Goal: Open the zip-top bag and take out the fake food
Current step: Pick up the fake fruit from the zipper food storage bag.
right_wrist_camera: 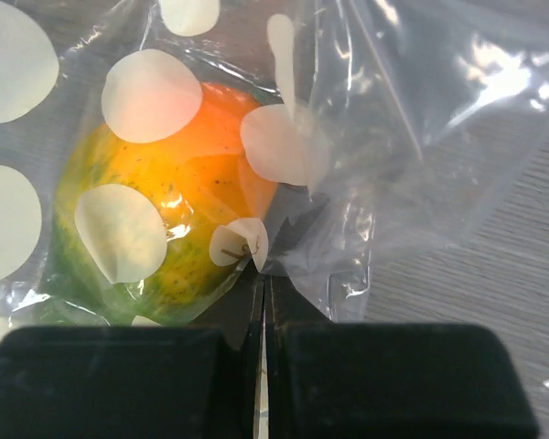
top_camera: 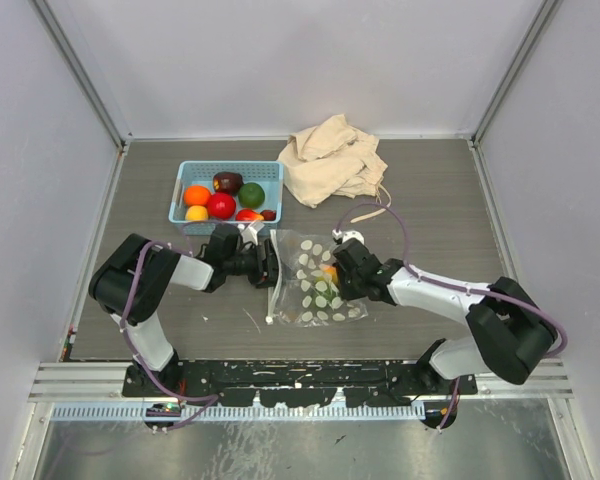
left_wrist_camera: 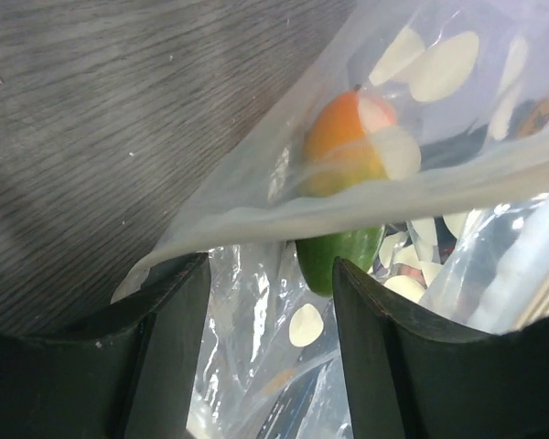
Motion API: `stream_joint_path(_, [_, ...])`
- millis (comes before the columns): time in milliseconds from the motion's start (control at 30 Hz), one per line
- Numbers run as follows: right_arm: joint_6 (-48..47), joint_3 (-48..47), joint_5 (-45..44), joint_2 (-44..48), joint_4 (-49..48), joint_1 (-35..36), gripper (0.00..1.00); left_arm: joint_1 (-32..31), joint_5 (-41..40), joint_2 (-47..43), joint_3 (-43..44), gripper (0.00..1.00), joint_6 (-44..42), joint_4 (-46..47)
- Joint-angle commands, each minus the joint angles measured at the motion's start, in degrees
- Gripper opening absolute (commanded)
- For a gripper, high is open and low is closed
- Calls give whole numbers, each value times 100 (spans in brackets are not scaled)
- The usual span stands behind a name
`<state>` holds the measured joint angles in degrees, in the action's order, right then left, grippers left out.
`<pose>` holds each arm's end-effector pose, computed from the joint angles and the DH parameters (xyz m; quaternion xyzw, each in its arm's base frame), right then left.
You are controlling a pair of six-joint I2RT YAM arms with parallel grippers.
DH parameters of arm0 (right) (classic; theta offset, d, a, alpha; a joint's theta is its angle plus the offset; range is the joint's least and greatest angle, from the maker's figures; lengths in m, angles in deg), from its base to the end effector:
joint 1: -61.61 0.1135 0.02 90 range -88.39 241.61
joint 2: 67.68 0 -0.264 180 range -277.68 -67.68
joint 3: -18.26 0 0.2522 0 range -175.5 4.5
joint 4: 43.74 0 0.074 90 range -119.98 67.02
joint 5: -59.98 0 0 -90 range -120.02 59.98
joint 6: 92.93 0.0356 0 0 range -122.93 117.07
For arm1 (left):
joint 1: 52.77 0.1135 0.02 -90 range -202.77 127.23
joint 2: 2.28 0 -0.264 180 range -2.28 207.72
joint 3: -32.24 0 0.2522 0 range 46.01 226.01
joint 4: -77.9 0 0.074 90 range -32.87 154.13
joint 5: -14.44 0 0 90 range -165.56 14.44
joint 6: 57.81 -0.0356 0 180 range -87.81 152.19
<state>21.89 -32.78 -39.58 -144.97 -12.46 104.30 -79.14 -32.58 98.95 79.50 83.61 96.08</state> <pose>0.1853 0.1629 0.1674 -0.1256 0.9488 0.0883 0.2761 0.2588 -0.1554 0.1100 -0.0167 0.8448 -0.5200 0.1252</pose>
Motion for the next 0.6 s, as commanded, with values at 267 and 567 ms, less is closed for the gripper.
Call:
stream_joint_path(267, [-483, -160, 971, -417, -1491, 21, 30, -57, 328, -73, -27, 67, 17, 445])
stream_joint_path(567, [-659, -470, 889, -658, -1636, 16, 31, -70, 185, -214, -8, 65, 55, 153])
